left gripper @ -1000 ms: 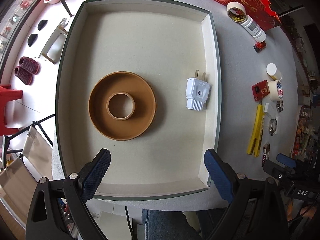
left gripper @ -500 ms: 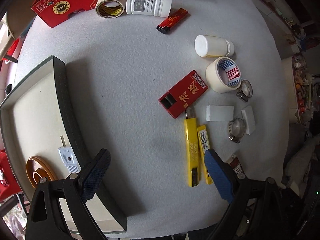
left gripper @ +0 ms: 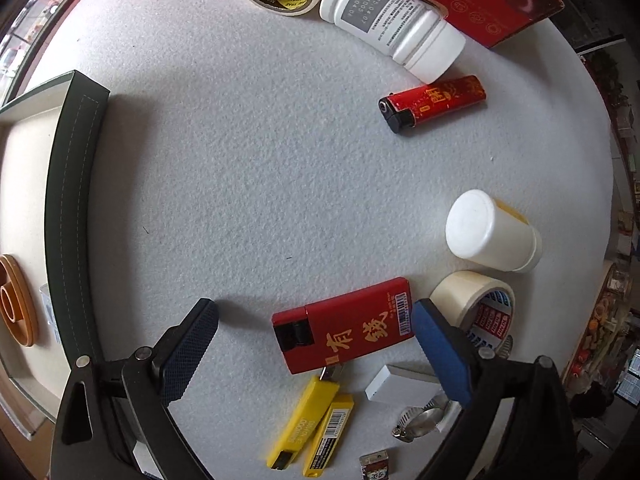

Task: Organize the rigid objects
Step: 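Move left tool to red printed box while right tool approaches white block, then grasp red printed box with left tool while right tool grasps white block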

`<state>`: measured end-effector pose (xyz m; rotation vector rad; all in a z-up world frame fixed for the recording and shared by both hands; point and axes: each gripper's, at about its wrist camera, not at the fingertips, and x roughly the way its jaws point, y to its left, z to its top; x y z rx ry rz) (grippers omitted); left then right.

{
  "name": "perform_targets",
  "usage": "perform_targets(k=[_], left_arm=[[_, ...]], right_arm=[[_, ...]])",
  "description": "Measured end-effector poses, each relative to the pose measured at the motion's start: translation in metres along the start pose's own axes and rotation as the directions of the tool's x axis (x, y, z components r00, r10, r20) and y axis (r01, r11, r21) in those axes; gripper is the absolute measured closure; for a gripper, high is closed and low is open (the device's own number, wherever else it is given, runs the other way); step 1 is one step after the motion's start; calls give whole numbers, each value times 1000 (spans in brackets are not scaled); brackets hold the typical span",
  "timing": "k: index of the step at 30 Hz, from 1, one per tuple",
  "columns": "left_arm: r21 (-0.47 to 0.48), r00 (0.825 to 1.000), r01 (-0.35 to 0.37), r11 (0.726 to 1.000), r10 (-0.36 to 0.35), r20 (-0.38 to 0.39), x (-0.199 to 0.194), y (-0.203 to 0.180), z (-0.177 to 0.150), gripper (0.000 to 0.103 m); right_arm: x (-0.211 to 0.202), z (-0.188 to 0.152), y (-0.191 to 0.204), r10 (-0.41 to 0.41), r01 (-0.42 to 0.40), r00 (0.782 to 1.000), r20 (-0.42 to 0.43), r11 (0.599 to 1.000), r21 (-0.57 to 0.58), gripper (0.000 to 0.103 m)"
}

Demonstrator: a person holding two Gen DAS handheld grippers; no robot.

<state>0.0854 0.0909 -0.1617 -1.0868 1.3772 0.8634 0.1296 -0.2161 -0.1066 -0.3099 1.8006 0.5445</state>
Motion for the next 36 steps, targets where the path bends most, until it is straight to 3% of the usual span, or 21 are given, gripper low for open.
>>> perform_targets(k=[6, 8, 13, 18, 24, 29, 32, 34, 36], left_arm=[[74, 998, -52, 996, 49, 38, 2, 2, -8, 0], [93, 994, -107, 990, 103, 42, 2, 14, -7, 0], [94, 995, -94, 991, 92, 25, 4, 29, -8, 0], [126, 994, -105, 986, 99, 52, 11, 3, -11, 0], [184, 991, -110, 977, 94, 93, 12, -15, -12, 0], [208, 991, -113, 972, 94, 99, 3, -14, -10, 0], [212, 990, -114, 971, 92, 110, -2, -3, -6, 0], [219, 990, -114, 969, 91, 110, -2, -2, -5, 0], [217, 989, -119, 969, 96, 113, -2, -3, -5, 0]], right_arm=[[-4, 14, 15, -9, 11, 1000, 19, 998, -62, 0], [-10, 26, 21, -20, 23, 999, 33, 996, -90, 0], [-20, 60, 42, -94, 110, 989, 112, 983, -147, 0], [-32, 112, 47, -174, 198, 969, 176, 971, -133, 0], [-32, 148, 64, -161, 192, 969, 186, 968, -161, 0], [-14, 154, 88, -153, 191, 975, 158, 947, -259, 0], [-16, 150, 100, -172, 222, 968, 182, 927, -304, 0], [-17, 150, 84, -228, 278, 954, 196, 917, -286, 0], [-22, 153, 78, -220, 261, 958, 181, 934, -246, 0]])
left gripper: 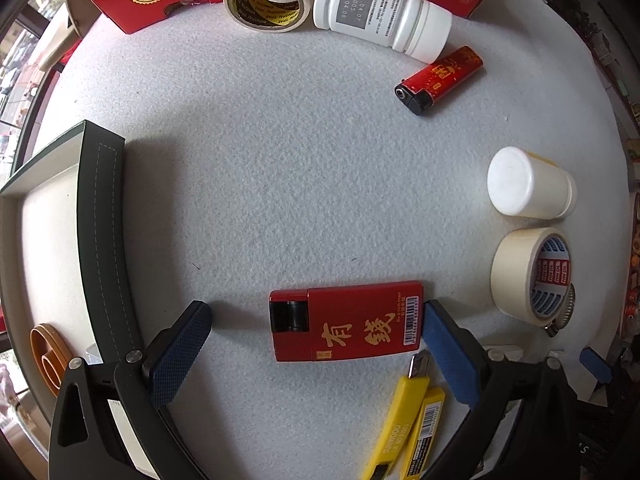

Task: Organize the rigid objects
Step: 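Grasp red printed box with left tool while right tool grasps white block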

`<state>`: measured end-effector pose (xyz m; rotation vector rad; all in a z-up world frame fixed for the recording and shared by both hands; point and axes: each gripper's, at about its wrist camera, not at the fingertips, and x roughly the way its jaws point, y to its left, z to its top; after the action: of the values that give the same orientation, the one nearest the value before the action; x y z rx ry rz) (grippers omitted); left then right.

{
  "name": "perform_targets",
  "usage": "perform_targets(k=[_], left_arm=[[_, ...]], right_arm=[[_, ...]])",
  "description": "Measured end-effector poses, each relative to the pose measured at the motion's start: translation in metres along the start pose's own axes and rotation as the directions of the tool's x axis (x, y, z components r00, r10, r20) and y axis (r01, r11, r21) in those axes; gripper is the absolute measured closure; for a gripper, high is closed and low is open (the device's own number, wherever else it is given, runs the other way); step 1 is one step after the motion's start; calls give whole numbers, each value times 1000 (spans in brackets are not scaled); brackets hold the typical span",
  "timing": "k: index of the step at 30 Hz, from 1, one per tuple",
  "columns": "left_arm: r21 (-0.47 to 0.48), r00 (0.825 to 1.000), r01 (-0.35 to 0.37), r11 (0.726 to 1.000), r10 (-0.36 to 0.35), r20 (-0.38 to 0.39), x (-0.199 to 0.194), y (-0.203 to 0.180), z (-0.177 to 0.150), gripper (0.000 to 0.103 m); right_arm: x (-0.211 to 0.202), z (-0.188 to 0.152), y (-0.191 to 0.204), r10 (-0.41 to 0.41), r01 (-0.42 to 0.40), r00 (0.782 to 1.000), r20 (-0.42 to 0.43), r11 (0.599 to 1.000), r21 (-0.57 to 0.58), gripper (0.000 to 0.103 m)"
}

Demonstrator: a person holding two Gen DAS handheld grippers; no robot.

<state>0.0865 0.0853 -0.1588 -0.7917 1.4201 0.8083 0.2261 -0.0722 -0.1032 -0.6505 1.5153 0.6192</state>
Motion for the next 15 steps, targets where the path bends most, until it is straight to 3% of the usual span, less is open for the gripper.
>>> perform_targets(k=[5, 14, 15], left_arm=[[-23, 1000, 2, 1000, -2, -6, 5, -4, -2, 0], [-42, 999, 2, 999, 0, 50, 4, -4, -22, 0], [-52, 999, 2, 999, 0, 39, 4, -3, -23, 0]], right_arm=[[-11, -1, 30, -5, 5, 1000, 4, 990, -138, 0], [-15, 20, 40, -6, 3, 1000, -28, 993, -114, 0], [-18, 13, 26, -7, 3, 999, -35, 995, -103, 0]])
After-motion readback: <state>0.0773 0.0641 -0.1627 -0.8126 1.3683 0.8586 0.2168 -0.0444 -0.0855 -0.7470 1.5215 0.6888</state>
